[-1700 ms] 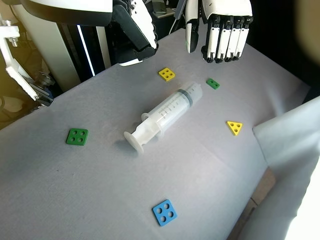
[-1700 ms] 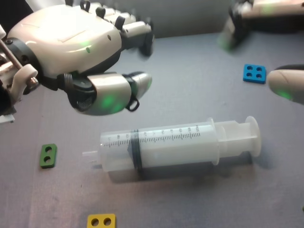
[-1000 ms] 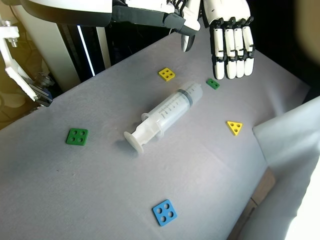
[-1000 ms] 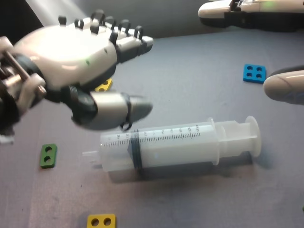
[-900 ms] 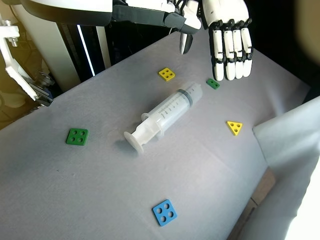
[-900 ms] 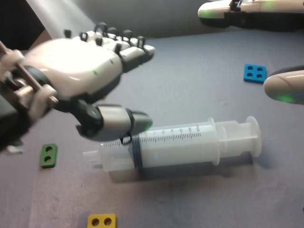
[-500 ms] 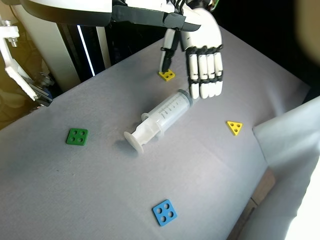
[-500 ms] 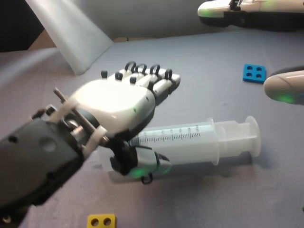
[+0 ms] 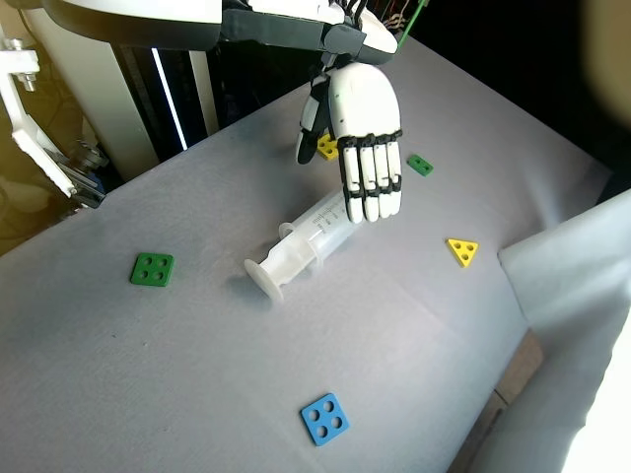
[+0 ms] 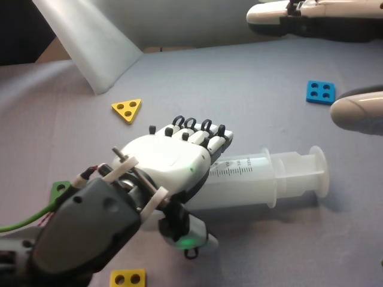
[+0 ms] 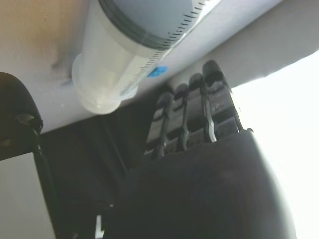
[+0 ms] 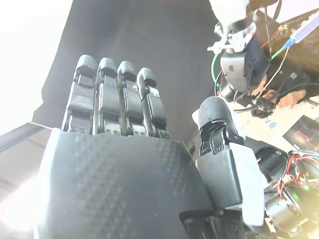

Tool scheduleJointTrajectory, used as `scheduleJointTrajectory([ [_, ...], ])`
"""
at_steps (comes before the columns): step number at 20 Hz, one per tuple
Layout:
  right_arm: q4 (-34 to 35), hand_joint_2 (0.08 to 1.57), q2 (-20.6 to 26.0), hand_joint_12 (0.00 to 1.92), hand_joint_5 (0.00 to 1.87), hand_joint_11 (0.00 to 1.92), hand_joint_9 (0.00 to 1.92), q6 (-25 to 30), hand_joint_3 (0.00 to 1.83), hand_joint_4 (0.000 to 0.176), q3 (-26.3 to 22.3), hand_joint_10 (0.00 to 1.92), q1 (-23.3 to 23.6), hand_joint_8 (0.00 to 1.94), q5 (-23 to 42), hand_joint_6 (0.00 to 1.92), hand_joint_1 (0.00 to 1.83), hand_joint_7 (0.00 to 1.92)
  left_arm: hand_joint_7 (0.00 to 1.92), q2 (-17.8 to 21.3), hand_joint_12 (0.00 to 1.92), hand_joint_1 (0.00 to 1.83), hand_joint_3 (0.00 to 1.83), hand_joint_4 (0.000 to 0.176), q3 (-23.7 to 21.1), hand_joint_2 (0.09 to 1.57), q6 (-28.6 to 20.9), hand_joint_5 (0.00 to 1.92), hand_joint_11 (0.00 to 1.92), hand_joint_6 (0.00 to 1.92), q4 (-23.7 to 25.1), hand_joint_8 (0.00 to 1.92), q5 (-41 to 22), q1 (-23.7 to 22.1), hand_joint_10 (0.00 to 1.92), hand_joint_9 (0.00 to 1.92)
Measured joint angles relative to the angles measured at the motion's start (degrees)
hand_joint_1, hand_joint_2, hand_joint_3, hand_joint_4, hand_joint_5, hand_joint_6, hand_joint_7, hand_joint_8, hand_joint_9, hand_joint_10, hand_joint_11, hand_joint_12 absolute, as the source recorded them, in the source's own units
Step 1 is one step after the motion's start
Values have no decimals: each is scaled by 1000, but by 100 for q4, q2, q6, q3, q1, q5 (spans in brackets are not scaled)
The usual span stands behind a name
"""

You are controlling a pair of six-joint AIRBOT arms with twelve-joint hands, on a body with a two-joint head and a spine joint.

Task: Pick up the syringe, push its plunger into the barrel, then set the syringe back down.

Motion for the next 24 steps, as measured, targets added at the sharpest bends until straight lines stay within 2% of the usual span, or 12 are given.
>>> scheduleJointTrajectory([
  [3,-2,1371,0,258,176,0,104,0,0,0,-4,5,0,4,-4,5,0,152,0,-282,241,981,0,0,271,874,48,0,0,0,0,0,-26,0,3,12],
  [7,-2,1375,0,165,155,0,79,2,1,0,-4,1,0,1,-4,0,0,127,0,-503,259,981,3,0,551,889,127,0,0,0,-37,0,-48,4,3,16],
  [11,-4,1383,0,205,176,0,99,39,4,0,-4,7,0,4,-37,6,0,148,46,-697,332,1004,4,0,743,928,146,17,0,2,-70,5,-66,63,6,67],
  [14,0,1393,0,127,166,0,86,280,6,0,-4,7,0,7,-120,9,0,139,92,-756,409,1037,2,0,828,943,146,47,0,3,-138,5,-55,125,7,121],
  [16,57,1395,0,190,184,0,102,363,5,0,-31,8,0,5,-260,8,0,158,179,-769,561,1117,0,0,876,969,125,124,3,3,-101,2,-76,166,2,208],
  [18,142,1398,0,166,175,0,96,391,4,0,-85,3,0,2,-566,2,0,150,280,-800,621,1081,4,0,901,1060,55,220,77,5,-116,6,-136,184,8,313],
  [20,271,1395,0,78,146,0,68,472,2,0,-116,1,0,1,-787,1,0,118,548,-807,665,1126,1,0,901,1105,55,425,235,8,-85,19,-136,190,27,571],
  [21,463,1395,0,121,173,0,89,492,1,0,-120,4,0,0,-876,3,0,145,782,-807,719,1157,1,0,901,1144,35,585,383,16,-85,46,-149,195,73,784],
  [22,693,1396,0,131,180,0,93,496,1,0,-120,5,0,0,-968,3,0,150,863,-807,757,1295,25,0,901,1141,33,695,499,7,-72,934,-168,195,91,920],
  [23,887,1399,0,104,168,0,81,498,2,0,-118,2,0,0,-1040,1,0,134,889,-807,822,1231,80,0,901,1187,9,594,577,1058,-33,1230,-195,195,132,1023],
  [24,1016,1397,0,144,187,0,99,501,1,0,-118,6,0,3,-1102,5,0,154,847,-807,987,1211,22,0,901,1235,11,624,568,1187,7,1411,-205,195,407,966],
])
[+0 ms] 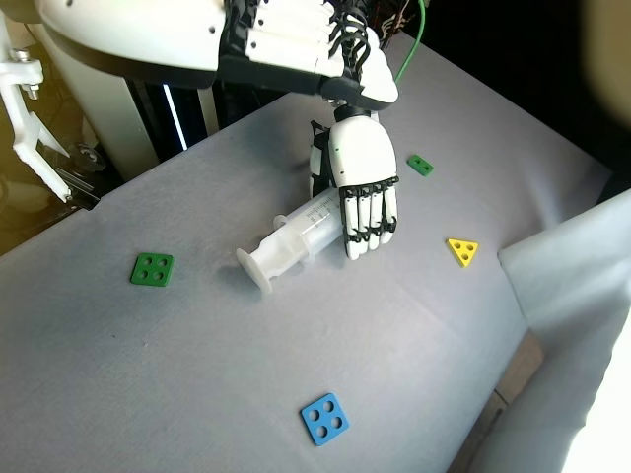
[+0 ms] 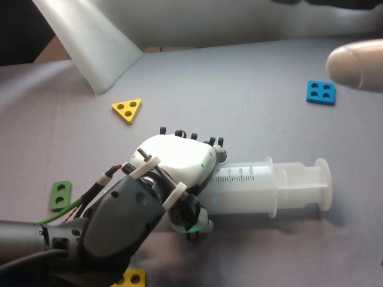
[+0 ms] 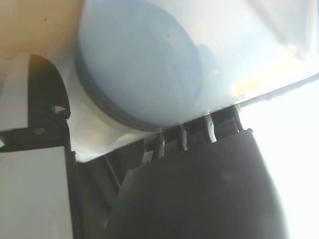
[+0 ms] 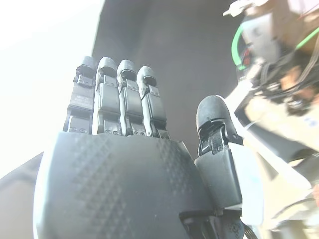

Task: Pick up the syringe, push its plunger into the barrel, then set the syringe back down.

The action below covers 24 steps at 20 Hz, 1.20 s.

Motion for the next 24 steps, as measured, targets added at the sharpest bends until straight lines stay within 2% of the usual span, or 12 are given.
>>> scheduleJointTrajectory([
  [2,258,1404,0,169,187,0,105,0,3,0,0,5,0,2,-98,2,0,161,787,0,1171,1206,0,0,0,1249,31,709,588,1129,20,1549,11,0,962,782],
  [3,354,1405,0,176,185,0,105,2,3,0,0,4,2,1,-114,1,0,161,792,-22,1193,1211,0,0,0,1238,55,746,608,1101,24,1538,4,0,1043,763],
  [5,402,1405,0,172,183,0,107,109,3,0,0,4,2,1,-173,0,0,163,811,-22,1242,1209,0,0,0,1218,-22,792,597,1080,-7,1480,4,0,1083,749],
  [7,776,1404,0,157,183,0,111,256,1,0,-15,4,4,2,-472,0,0,169,814,-22,1212,1196,1,0,0,1205,-24,829,624,1078,-4,1429,9,0,1023,788],
  [9,1550,1405,0,126,173,0,98,267,1,0,-13,0,26,0,-1099,0,0,152,783,-22,1244,1196,0,0,0,1215,-31,826,594,1075,-2,1486,9,0,1081,753],
  [11,1784,1387,7,205,191,0,122,457,0,0,7,6,26,3,-1690,4,0,176,777,-22,1249,1195,1,0,0,1221,-48,811,586,1091,2,1506,4,0,1111,737],
  [14,1818,1375,17,182,178,0,111,940,0,0,4,0,26,1,-1816,2,0,166,737,-22,1312,1199,1,0,0,1233,-227,812,549,1075,22,1581,11,0,1225,680],
  [17,1845,1377,31,202,170,0,109,1853,0,0,-31,0,24,0,-2100,0,0,158,739,13,1319,1207,0,0,-26,1230,-387,825,540,1044,-63,1586,105,-48,1235,671],
  [18,1869,1377,55,203,169,0,109,2347,0,0,-33,0,24,0,-2481,0,0,157,737,22,1319,1206,1,0,-33,1233,-398,816,536,1054,-142,1591,133,-98,1238,666],
  [20,1919,1382,101,238,180,0,118,2922,0,0,-15,3,17,3,-3222,4,0,167,740,87,1319,1211,0,0,-81,1231,-415,823,546,1034,-192,1594,188,-219,1250,672],
  [23,1912,1399,133,169,155,0,100,3018,5,0,33,1,-17,0,-3515,1,0,146,722,160,1349,1208,1,0,-96,1236,-428,818,522,1036,-273,1620,192,-389,1269,656],
  [24,1930,1405,131,164,151,0,96,3204,7,0,31,0,-22,0,-3521,0,0,142,725,197,1350,1208,1,0,-114,1236,-431,816,519,1041,-317,1617,201,-459,1270,656],
])
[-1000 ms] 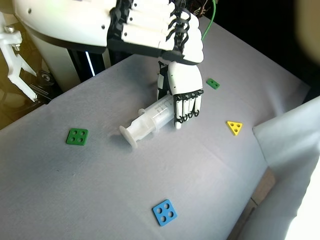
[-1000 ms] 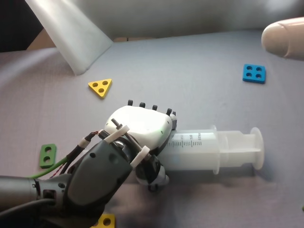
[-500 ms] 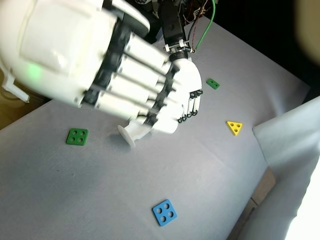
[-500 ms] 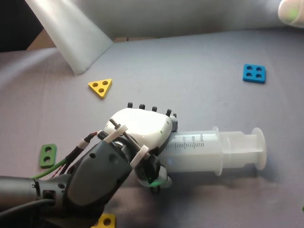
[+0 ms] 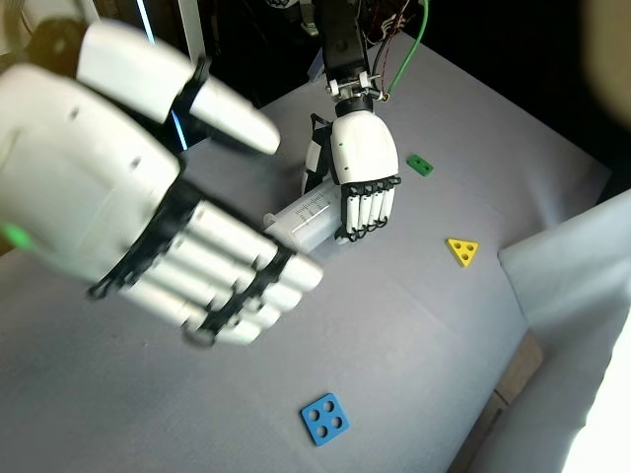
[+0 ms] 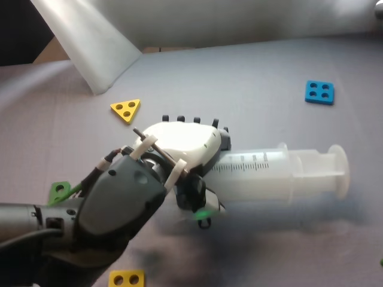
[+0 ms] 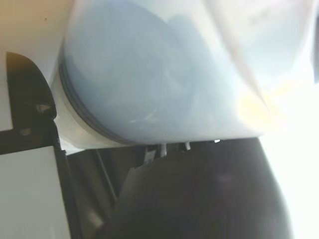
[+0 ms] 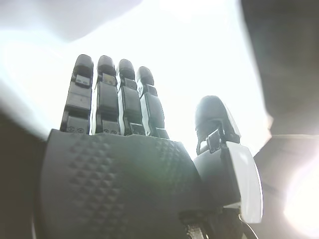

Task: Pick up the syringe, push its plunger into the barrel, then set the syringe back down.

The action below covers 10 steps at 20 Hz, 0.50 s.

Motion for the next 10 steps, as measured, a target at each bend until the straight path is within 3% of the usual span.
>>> scheduleJointTrajectory([
  [1,4,1411,-7,162,147,0,91,190,10,0,-2,0,-24,0,15,0,0,136,681,17,1357,1303,0,0,-2,1254,4,755,507,1097,-55,1605,4,-61,1532,636],
  [5,26,1427,4,114,122,0,68,844,11,0,-31,1,-111,0,44,0,0,102,651,192,1367,1322,2,0,-13,1270,-122,723,493,1132,-212,1625,87,-280,1644,601],
  [7,22,1426,7,25,96,0,32,1200,7,0,-31,1,-111,1,-125,0,0,63,672,280,1364,1326,0,0,-39,1262,-127,727,510,1125,-245,1596,153,-420,1619,622],
  [8,39,1425,9,21,104,4,42,1373,6,0,-31,6,-111,7,-262,4,0,77,716,299,1366,1231,0,0,-42,1247,-127,780,508,1079,-229,1614,170,-479,1400,619],
  [10,42,1420,13,23,102,5,43,1530,3,0,-26,6,-111,5,-426,2,0,75,724,345,1351,1206,0,0,-44,1243,-127,796,512,1058,-304,1624,247,-575,1296,634],
])
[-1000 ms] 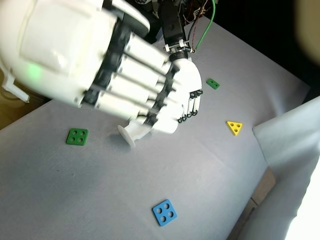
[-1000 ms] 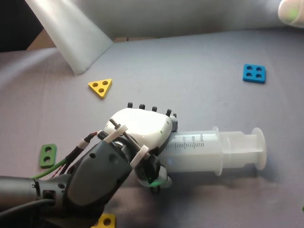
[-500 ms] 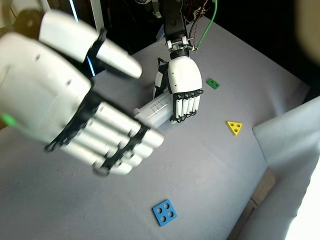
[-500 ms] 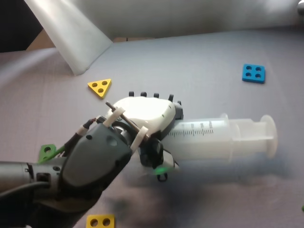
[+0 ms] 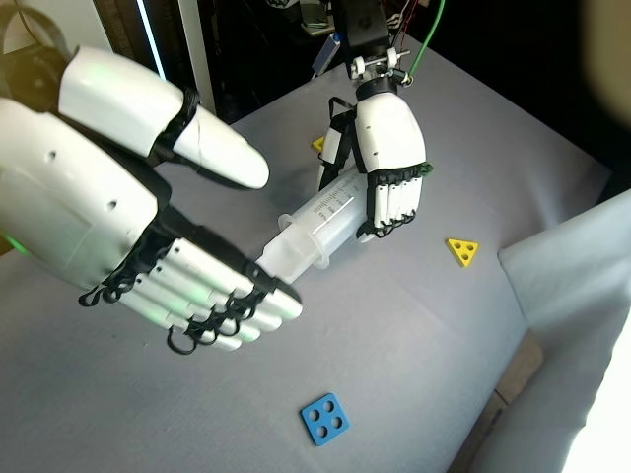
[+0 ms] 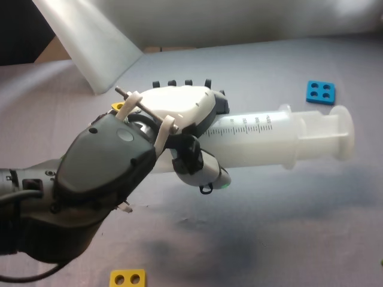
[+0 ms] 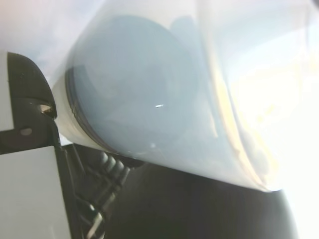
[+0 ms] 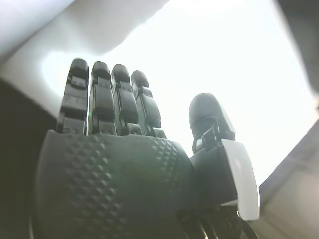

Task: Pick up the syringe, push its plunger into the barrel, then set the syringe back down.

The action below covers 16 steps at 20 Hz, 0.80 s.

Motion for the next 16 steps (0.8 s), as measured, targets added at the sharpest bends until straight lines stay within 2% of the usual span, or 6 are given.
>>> scheduleJointTrajectory([
  [3,2,1418,4,28,104,9,48,190,2,0,0,7,0,6,-52,3,0,82,711,39,1363,1207,0,0,-15,1238,-7,830,507,1034,-146,1627,96,-136,1304,631],
  [4,4,1416,4,26,107,1,43,203,1,0,0,4,0,3,-68,4,0,77,655,46,1388,1300,0,0,-15,1261,9,766,497,1102,-151,1627,101,-197,1564,609],
  [5,2,1415,4,28,117,4,48,236,1,0,0,6,0,7,-72,8,0,86,631,59,1410,1314,1,0,-15,1274,4,734,479,1143,-160,1652,109,-238,1636,589],
  [16,31,1418,-184,7,102,14,42,914,1,0,0,5,-229,4,-111,1,0,77,619,232,1407,1318,0,0,-15,1278,103,725,473,1153,-323,1672,361,-616,1643,589],
])
